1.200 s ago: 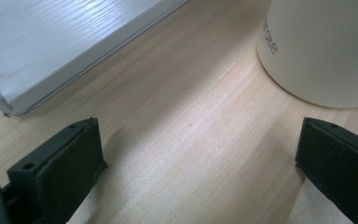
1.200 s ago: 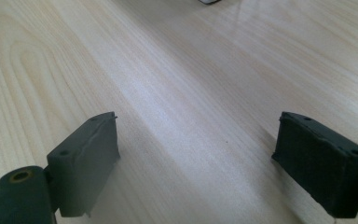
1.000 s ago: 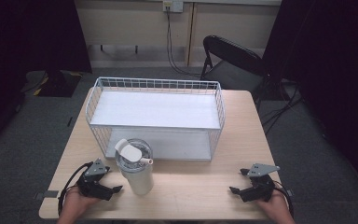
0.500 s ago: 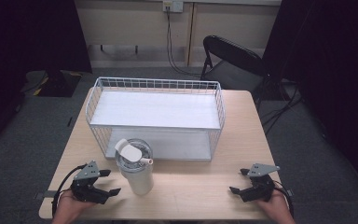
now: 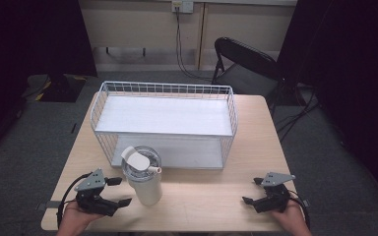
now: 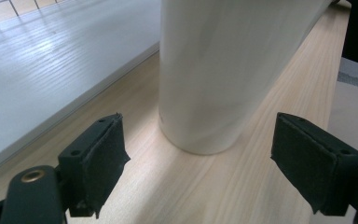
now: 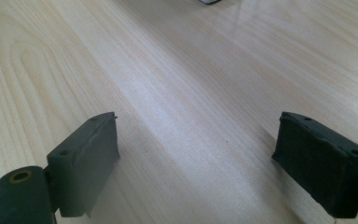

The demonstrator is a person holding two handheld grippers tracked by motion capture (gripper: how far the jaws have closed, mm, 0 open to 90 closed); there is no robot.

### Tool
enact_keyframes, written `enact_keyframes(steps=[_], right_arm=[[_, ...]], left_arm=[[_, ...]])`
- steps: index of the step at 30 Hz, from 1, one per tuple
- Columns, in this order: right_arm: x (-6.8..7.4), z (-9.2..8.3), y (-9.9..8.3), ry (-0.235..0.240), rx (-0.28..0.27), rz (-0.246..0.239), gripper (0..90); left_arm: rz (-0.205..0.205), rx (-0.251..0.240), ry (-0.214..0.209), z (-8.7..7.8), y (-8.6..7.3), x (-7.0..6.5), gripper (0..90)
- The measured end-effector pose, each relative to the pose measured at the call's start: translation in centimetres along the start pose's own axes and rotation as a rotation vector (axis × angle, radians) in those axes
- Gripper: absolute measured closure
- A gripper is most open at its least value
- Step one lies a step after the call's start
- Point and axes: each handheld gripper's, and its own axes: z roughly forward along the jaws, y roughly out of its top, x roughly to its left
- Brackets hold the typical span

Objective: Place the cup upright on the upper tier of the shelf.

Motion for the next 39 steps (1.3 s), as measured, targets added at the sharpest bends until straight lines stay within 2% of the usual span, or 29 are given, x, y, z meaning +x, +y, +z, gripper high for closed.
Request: enact_keyframes(steps=[2, 4, 13, 25, 30, 31, 34, 36, 39], right_arm=[[0.0, 0.0, 0.0, 0.000, 0.000, 0.000, 12.6], [0.0, 0.0, 0.0, 0.000, 0.000, 0.000, 12.6], [0.0, 0.0, 0.0, 0.000, 0.000, 0.000, 12.6], [0.0, 0.0, 0.0, 0.000, 0.000, 0.000, 12.7], [0.0, 0.0, 0.0, -0.001, 0.000, 0.001, 12.6], [0.0, 0.0, 0.0, -0.001, 0.000, 0.001, 12.7], [0.0, 0.0, 0.0, -0.001, 0.000, 0.001, 12.7], [0.0, 0.0, 0.0, 0.000, 0.000, 0.001, 12.7], [0.0, 0.0, 0.0, 0.000, 0.000, 0.001, 12.6]], left_arm=[[-0.004, -0.013, -0.026, 0.0, 0.3, -0.2, 19.2], [0.008, -0.023, -0.034, 0.0, 0.6, -0.4, 20.0], [0.041, -0.047, -0.027, 0.1, 1.5, -1.1, 19.3], [0.035, -0.080, -0.042, 0.3, 2.7, -1.7, 16.4], [0.038, -0.093, -0.038, 0.9, 2.9, -2.0, 15.8], [0.039, -0.104, -0.023, 1.1, 2.9, -2.1, 15.6], [0.024, -0.145, -0.014, 1.6, 2.9, -1.9, 15.8], [0.032, -0.163, -0.001, 1.9, 3.0, -2.0, 15.9], [0.045, -0.165, 0.009, 2.3, 3.1, -2.1, 13.5]])
